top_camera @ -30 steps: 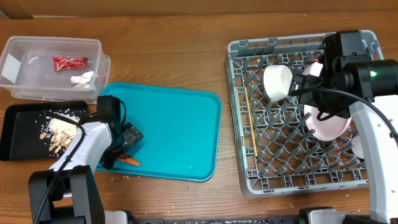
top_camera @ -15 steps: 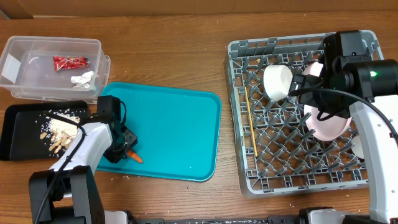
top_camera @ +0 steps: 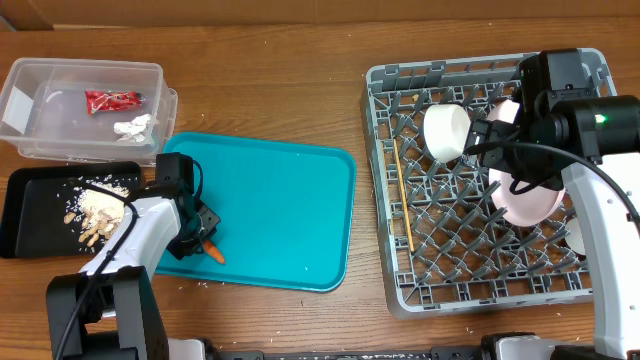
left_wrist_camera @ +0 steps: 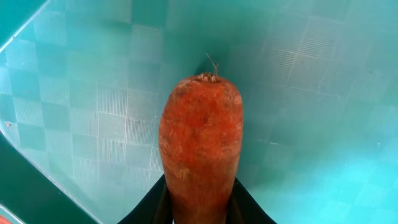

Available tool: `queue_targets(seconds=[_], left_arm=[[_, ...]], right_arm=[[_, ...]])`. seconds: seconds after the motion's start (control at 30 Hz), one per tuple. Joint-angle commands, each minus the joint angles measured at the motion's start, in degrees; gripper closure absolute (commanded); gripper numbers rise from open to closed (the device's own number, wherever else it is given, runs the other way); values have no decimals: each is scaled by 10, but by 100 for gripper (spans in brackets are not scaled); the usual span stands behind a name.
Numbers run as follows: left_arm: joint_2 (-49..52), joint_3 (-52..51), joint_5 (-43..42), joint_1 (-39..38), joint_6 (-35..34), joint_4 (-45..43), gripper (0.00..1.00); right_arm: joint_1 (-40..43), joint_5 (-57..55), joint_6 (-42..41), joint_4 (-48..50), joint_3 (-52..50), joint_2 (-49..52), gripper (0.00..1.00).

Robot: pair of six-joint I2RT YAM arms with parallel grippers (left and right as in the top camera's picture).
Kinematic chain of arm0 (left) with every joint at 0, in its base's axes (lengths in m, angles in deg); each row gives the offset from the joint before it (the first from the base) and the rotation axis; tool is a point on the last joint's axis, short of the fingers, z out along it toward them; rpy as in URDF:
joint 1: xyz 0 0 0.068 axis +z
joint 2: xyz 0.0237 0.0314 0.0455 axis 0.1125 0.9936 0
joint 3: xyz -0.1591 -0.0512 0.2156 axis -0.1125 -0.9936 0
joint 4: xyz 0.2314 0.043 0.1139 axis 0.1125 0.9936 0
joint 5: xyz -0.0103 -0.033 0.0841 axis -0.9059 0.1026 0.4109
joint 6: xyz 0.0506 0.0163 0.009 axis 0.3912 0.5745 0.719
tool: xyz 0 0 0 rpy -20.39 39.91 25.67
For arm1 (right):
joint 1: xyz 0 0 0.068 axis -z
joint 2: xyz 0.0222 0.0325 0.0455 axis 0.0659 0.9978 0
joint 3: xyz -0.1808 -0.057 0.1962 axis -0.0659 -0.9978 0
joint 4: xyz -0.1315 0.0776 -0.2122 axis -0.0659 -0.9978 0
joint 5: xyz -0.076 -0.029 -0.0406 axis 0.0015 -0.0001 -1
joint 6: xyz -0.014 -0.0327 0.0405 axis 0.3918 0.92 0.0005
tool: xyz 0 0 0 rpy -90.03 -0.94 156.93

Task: Sort waste into correct bins and load items into the dishwasher
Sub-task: 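Reach the left gripper to the carrot on the teal tray and grasp it, then carry the carrot left and drop it onto the black tray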

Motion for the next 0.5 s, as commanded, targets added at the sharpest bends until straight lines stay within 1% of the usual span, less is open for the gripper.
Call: queue_targets(seconds=[0.0,0.13,0.17,0.2,0.23,0.37,0.47], left_arm=[[9,26,12,4,37,1,84],[9,89,32,12,37,43,86],[9,109,42,16,37,57,89],[9,125,52,21,41,67,94],[9,146,60,29,49,78,96],[9,208,69,71,68,102,95],[9,235,70,117,71,101,91]], right_arm=[[2,-6,4,0,-1,0,0],[2,-10,4,-4,-1,0,1],[2,-13,4,-5,-1,0,1],[2,-17,4,-7,-1,0,1],[2,-21,4,-8,-1,0,1],[2,-21,4,-9,-1,0,1],[2,-21,4,-9,-1,0,1]])
